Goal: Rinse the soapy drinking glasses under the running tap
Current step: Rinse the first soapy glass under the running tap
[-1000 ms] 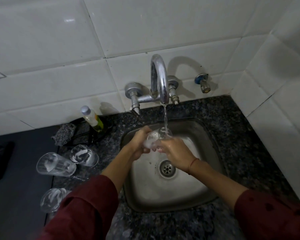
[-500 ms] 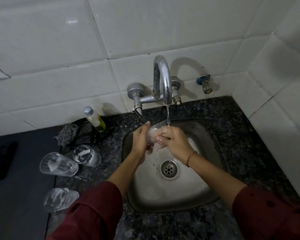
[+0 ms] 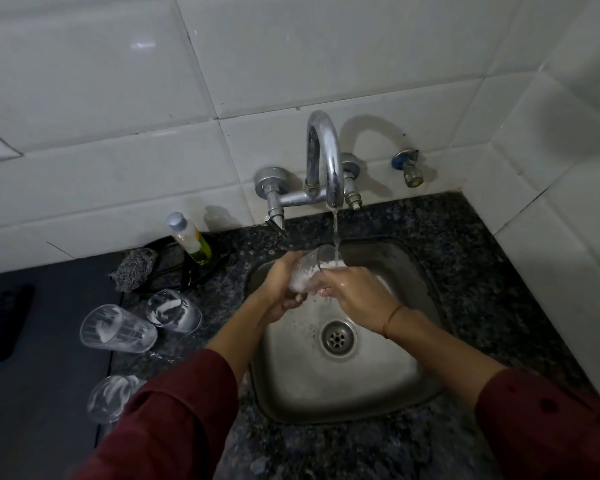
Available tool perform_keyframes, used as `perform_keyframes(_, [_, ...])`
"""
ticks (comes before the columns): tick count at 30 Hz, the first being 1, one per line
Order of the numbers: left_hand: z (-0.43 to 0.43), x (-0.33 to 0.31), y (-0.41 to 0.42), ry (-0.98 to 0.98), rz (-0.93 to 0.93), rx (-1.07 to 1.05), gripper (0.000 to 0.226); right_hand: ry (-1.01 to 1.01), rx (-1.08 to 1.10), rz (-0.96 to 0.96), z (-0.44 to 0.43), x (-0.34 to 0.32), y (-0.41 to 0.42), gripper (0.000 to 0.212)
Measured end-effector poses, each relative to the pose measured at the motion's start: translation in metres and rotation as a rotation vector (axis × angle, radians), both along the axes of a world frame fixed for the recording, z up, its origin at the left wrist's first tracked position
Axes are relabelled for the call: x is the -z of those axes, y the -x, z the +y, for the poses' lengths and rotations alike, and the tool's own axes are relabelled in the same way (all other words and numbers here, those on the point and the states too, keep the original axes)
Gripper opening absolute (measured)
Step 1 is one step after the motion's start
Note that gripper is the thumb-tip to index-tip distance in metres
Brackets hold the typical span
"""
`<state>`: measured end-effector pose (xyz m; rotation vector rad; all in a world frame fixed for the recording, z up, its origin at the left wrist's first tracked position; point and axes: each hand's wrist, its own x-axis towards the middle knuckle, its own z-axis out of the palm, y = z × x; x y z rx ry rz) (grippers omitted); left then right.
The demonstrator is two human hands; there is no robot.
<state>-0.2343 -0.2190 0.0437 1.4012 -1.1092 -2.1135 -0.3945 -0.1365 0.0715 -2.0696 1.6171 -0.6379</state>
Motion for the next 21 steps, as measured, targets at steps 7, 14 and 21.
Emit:
perform_keyframes(7, [0.016,0.004,0.015,0.239,-0.027,-0.244,0.045,-0.106,0.193,-0.395,-0.001,-0.004,-0.008,0.014])
perform_keyframes(14, [0.016,0.001,0.017,0.277,0.08,-0.294,0.028,-0.177,0.373,-0.574,-0.002,-0.003,-0.017,0.011])
perform_keyframes(21, [0.008,-0.006,0.01,0.143,-0.029,-0.203,0.039,-0.003,0.071,-0.168,0.002,0.007,-0.003,0.022])
